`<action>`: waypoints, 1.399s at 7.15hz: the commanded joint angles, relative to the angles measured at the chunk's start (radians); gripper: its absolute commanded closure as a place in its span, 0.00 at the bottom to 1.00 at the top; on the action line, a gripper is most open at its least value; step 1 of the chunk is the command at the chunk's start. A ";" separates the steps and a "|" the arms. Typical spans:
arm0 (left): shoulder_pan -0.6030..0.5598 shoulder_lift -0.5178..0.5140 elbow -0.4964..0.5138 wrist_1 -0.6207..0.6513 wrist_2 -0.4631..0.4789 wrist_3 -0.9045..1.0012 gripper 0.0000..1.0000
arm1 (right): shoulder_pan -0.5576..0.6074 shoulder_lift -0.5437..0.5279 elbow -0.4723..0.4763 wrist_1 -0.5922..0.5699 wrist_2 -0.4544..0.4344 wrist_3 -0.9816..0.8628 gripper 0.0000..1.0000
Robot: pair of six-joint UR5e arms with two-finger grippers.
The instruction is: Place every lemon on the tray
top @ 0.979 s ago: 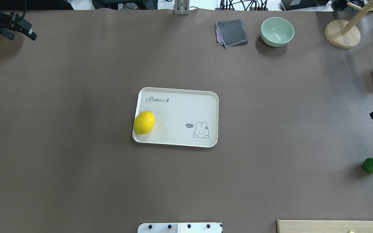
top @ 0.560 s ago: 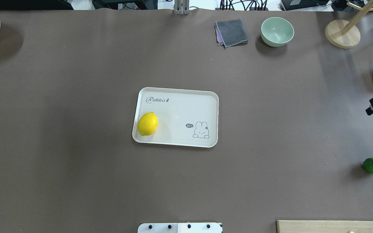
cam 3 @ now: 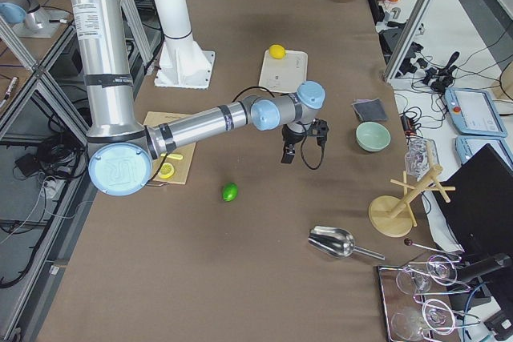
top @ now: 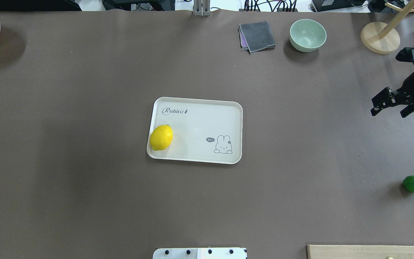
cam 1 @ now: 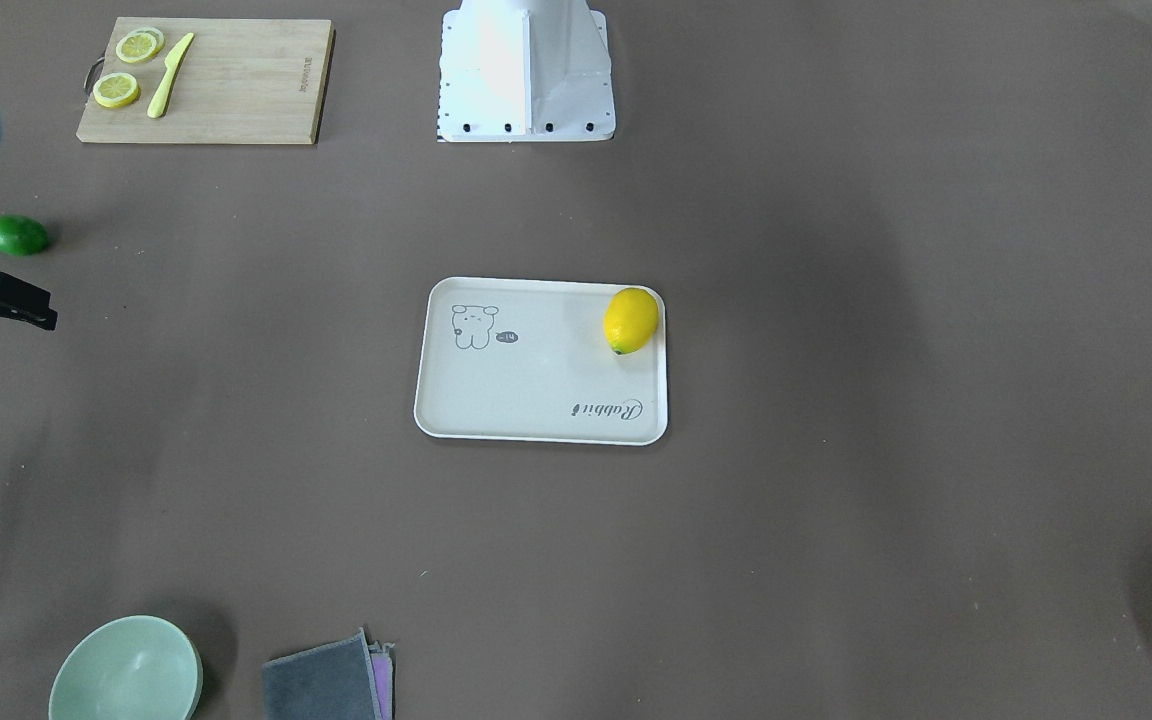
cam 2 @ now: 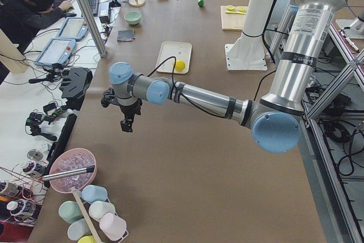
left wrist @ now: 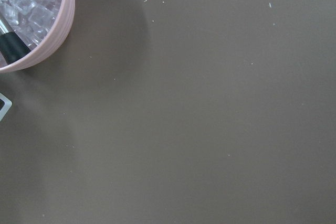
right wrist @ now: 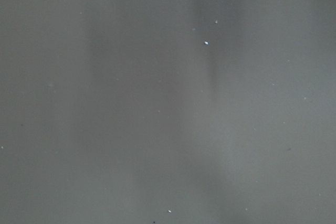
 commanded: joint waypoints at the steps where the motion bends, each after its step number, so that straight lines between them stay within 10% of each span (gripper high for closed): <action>1: 0.000 0.001 -0.008 0.001 -0.004 -0.003 0.03 | -0.071 -0.040 0.040 -0.002 -0.045 0.007 0.00; 5: 0.001 0.017 -0.034 0.001 -0.040 -0.006 0.03 | -0.131 -0.292 0.159 -0.005 -0.173 -0.305 0.01; 10: 0.001 0.031 -0.060 0.001 -0.041 -0.006 0.03 | -0.244 -0.361 0.187 -0.012 -0.319 -0.802 0.02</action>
